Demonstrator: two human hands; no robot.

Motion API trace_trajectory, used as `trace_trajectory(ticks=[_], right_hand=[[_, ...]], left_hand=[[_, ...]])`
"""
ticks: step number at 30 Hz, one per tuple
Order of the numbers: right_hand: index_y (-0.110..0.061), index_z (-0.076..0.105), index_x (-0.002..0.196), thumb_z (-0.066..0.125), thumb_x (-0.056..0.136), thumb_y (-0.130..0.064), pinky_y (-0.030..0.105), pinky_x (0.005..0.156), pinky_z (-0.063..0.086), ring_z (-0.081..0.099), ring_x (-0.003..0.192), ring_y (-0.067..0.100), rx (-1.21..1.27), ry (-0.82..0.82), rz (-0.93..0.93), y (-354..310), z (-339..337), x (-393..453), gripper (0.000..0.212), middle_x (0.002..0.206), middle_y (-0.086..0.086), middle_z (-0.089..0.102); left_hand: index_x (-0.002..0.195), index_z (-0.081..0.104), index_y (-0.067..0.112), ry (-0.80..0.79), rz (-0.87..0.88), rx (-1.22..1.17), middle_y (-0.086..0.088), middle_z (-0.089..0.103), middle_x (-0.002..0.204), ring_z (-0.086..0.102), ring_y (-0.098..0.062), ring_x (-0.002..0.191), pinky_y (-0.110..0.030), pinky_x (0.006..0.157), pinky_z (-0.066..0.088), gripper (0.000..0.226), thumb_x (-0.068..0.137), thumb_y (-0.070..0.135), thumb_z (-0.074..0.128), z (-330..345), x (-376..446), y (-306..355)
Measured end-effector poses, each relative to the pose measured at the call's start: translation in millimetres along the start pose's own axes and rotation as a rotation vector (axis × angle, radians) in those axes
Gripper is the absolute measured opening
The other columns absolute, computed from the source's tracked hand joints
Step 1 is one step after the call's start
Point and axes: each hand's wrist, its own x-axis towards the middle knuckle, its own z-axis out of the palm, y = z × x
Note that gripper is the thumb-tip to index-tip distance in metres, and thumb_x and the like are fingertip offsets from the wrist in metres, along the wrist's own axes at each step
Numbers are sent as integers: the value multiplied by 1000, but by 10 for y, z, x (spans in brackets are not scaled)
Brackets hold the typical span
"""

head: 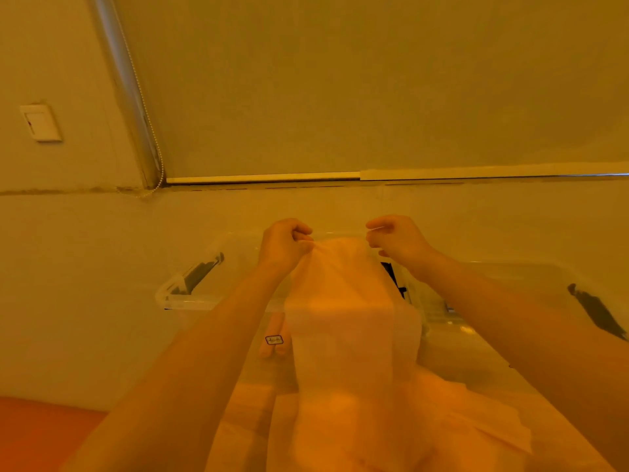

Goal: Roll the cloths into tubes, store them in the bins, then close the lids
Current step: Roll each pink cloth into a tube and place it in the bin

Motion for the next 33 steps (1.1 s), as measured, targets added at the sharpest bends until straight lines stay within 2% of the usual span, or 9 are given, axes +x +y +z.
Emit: trace_trajectory(ticks=[4, 8, 10, 14, 19, 23, 28, 30, 33], right_hand=[[-11, 63, 118, 61, 92, -7, 29, 84, 51, 62, 99, 18, 26, 51, -41, 194, 14, -50, 26, 111, 7, 65], [-15, 64, 117, 61, 92, -8, 33, 90, 52, 62, 102, 17, 55, 89, -76, 243, 53, -184, 26, 112, 4, 65], [-17, 63, 117, 61, 92, -10, 33, 89, 53, 62, 102, 17, 80, 113, -89, 235, 54, -294, 25, 114, 4, 64], [-17, 63, 115, 60, 94, -13, 16, 68, 52, 64, 89, 6, 175, 159, -127, 193, -13, -626, 22, 107, -2, 65], [-19, 67, 97, 62, 92, -12, 23, 71, 51, 65, 87, 15, 325, 216, -32, 315, -37, -1209, 10, 96, 1, 69], [-20, 65, 91, 60, 92, -11, 21, 71, 51, 64, 88, 15, 353, 149, 75, 557, 68, -1609, 10, 93, -1, 68], [-22, 67, 97, 63, 90, -13, 26, 81, 48, 58, 100, 15, 212, 68, 156, 939, 203, -1827, 12, 106, -5, 64], [-25, 67, 96, 63, 90, -13, 20, 76, 45, 58, 101, 13, 157, 25, 139, 1006, 233, -1852, 14, 104, -11, 62], [-25, 66, 103, 64, 90, -12, 19, 82, 43, 55, 105, 9, 138, 32, 78, 1037, 291, -1842, 18, 111, -11, 60]], left_hand=[[107, 66, 9, -159, -79, 124, -10, 67, 104, 60, -16, 91, -23, 76, 47, 27, 82, 1, 71, 65, -32, -201], [115, 63, 8, -224, -77, 190, -10, 62, 113, 60, -21, 99, -29, 83, 52, 36, 81, 4, 72, 6, -74, -158], [119, 60, 10, -210, -74, 190, -7, 59, 114, 61, -19, 92, -28, 77, 55, 37, 83, 7, 70, -86, -126, -80], [117, 62, 12, -45, -25, -27, -2, 59, 109, 61, -15, 81, -18, 63, 52, 33, 85, 10, 70, -320, -391, 42], [111, 64, 19, 84, 78, -234, 4, 63, 103, 61, -11, 87, -21, 74, 52, 29, 84, 12, 71, -428, -1129, -41], [101, 65, 23, -12, -35, -348, 1, 66, 96, 62, -13, 83, -16, 67, 53, 21, 84, 10, 69, -276, -1715, -337], [91, 63, 32, -81, -138, -348, 2, 64, 96, 61, -14, 85, -13, 67, 52, 29, 82, 5, 70, 20, -2087, -679], [91, 63, 31, -98, -124, -323, 4, 63, 95, 61, -11, 83, -14, 70, 52, 30, 81, 5, 72, 88, -2091, -731], [95, 63, 31, -119, -115, -299, 3, 61, 106, 60, -8, 87, -17, 71, 54, 29, 81, 7, 72, 143, -2002, -720]])
